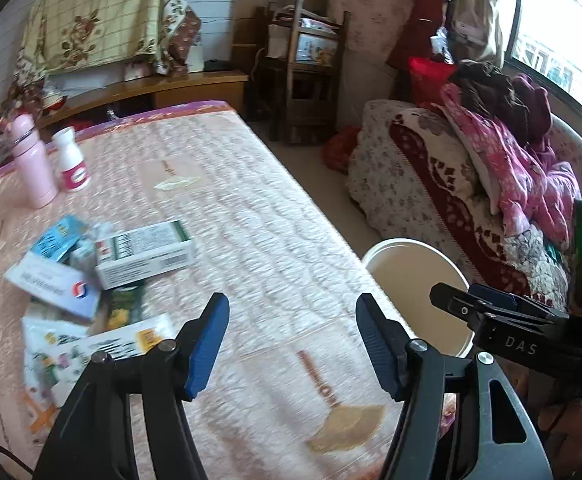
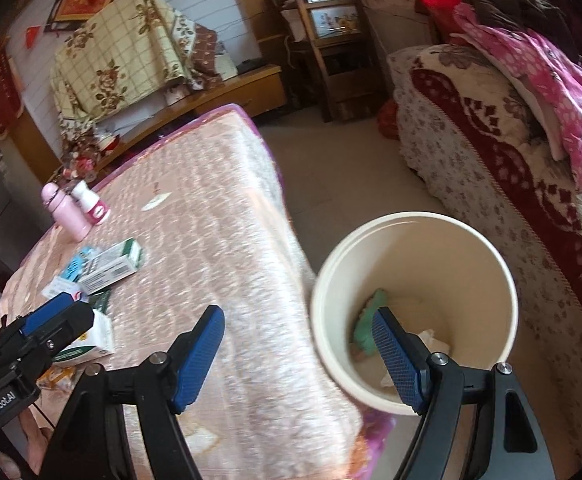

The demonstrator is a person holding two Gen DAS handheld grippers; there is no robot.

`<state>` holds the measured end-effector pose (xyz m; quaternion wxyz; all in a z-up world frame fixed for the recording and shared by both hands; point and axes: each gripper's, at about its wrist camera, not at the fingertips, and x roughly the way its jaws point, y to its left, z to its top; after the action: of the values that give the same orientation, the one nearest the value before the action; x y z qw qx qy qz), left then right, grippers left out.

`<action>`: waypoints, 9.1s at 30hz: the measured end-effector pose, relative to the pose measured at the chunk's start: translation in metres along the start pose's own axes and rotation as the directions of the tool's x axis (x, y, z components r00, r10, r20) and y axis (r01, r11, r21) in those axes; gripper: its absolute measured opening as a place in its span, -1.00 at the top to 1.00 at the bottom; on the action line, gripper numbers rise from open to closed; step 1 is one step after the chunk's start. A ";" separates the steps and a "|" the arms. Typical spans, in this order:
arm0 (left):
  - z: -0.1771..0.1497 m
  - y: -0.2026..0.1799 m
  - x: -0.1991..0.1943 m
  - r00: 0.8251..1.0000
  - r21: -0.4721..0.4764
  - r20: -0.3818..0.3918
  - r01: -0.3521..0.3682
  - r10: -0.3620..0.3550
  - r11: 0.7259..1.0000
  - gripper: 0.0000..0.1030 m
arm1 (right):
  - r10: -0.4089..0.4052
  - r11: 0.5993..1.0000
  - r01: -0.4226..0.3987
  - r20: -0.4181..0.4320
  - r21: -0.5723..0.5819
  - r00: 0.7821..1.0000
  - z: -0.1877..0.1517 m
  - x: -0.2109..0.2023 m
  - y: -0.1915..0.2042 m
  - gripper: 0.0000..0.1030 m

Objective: Collect trash
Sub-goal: 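Move both tools back over the milk carton and snack packet, then grasp the milk carton with the right tool while the left tool grasps the snack packet, then carry carton and snack packet over the white bucket and open both tools, then move both tools back over the remaining trash on the bed, then grasp the green biscuit packet with the right tool while the left tool grasps the white medicine box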

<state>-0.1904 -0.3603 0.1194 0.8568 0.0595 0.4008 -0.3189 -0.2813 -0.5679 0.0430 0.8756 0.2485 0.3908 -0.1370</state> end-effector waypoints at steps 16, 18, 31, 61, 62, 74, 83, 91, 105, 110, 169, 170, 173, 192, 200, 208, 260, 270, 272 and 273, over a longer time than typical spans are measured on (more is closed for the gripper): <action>-0.056 0.139 -0.064 0.976 -0.115 -0.031 -0.218 0.216 0.969 -0.30 | 0.149 0.972 -0.164 -0.101 -0.165 0.984 -0.033 0.014 0.110 -0.55; -0.064 0.161 -0.063 0.967 -0.141 -0.059 -0.253 0.247 0.957 -0.30 | 0.156 0.966 -0.176 -0.120 -0.187 0.981 -0.037 0.020 0.122 -0.55; -0.049 0.183 -0.022 0.928 -0.137 -0.159 -0.358 0.337 0.924 -0.30 | 0.160 0.946 -0.203 -0.180 -0.253 0.971 -0.054 0.035 0.160 -0.55; -0.082 0.185 -0.047 0.981 -0.198 -0.163 -0.138 0.106 0.970 -0.29 | 0.179 0.977 -0.203 -0.262 -0.068 0.948 -0.010 0.103 0.149 -0.55; -0.081 0.184 -0.045 0.983 -0.213 -0.160 -0.126 0.092 0.969 -0.30 | 0.168 0.977 -0.195 -0.265 -0.080 0.950 -0.007 0.106 0.153 -0.55; -0.078 0.156 0.000 0.978 -0.234 -0.208 -0.057 0.007 0.971 -0.36 | 0.095 0.984 -0.122 -0.204 -0.128 0.974 -0.026 0.081 0.156 -0.55; -0.081 0.161 -0.002 0.977 -0.235 -0.211 -0.077 0.027 0.969 -0.36 | 0.119 0.965 -0.166 -0.227 -0.205 0.967 -0.021 0.084 0.177 -0.55; -0.083 0.157 0.004 0.974 -0.231 -0.226 -0.064 0.010 0.971 -0.36 | 0.083 0.950 -0.163 -0.288 -0.266 0.954 -0.035 0.092 0.182 -0.55; -0.086 0.140 0.016 0.972 -0.240 -0.229 -0.008 -0.049 0.971 0.72 | 0.078 0.935 -0.154 -0.238 -0.319 0.968 -0.034 0.098 0.185 -0.09; -0.079 0.133 -0.011 0.980 -0.214 -0.185 0.026 -0.067 0.977 0.78 | 0.119 0.943 -0.173 -0.197 -0.284 0.973 -0.034 0.077 0.166 -0.08; 0.005 -0.093 0.119 0.961 0.044 -0.167 0.232 -0.222 0.972 -0.11 | -0.157 0.983 0.160 -0.043 0.085 0.987 0.001 0.020 -0.094 -0.30; 0.005 -0.091 0.116 0.964 0.047 -0.154 0.228 -0.218 0.973 -0.11 | -0.156 0.983 0.159 -0.042 0.092 0.987 0.001 0.020 -0.094 -0.30; 0.004 -0.086 0.111 0.965 0.055 -0.156 0.223 -0.212 0.973 -0.11 | -0.152 0.983 0.156 -0.049 0.097 0.987 -0.001 0.020 -0.094 -0.30; -0.009 0.006 0.060 0.997 0.016 -0.075 0.014 -0.013 1.000 -0.11 | -0.068 0.998 0.068 -0.045 -0.006 0.997 -0.006 0.017 -0.017 -0.31; -0.024 0.077 0.037 0.994 -0.062 -0.082 -0.077 0.072 0.995 -0.13 | 0.011 0.995 -0.019 -0.081 -0.101 0.997 -0.014 0.032 0.053 -0.31; -0.023 0.184 0.016 0.971 -0.167 -0.083 -0.235 0.224 0.957 -0.14 | 0.074 0.975 -0.099 -0.129 -0.201 0.989 -0.025 0.050 0.120 -0.31; -0.082 0.226 0.019 0.940 -0.120 -0.269 -0.249 0.210 0.961 -0.03 | 0.226 0.914 -0.272 -0.178 -0.301 0.958 0.001 0.092 0.220 -0.31; -0.091 0.233 0.003 0.941 -0.152 -0.255 -0.265 0.222 0.952 -0.03 | 0.264 0.869 -0.381 -0.357 -0.314 0.896 -0.052 0.108 0.228 0.23; -0.091 0.233 0.004 0.941 -0.164 -0.259 -0.263 0.216 0.951 -0.03 | 0.250 0.870 -0.366 -0.343 -0.330 0.905 -0.054 0.102 0.226 -0.44; -0.091 0.233 0.005 0.941 -0.167 -0.264 -0.262 0.213 0.950 -0.03 | 0.233 0.873 -0.340 -0.313 -0.349 0.921 -0.053 0.097 0.225 -0.52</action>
<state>-0.1091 -0.1460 0.0189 0.8351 0.0600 0.5225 -0.1612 -0.1525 -0.3544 0.0138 0.8590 0.1372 0.4806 0.1114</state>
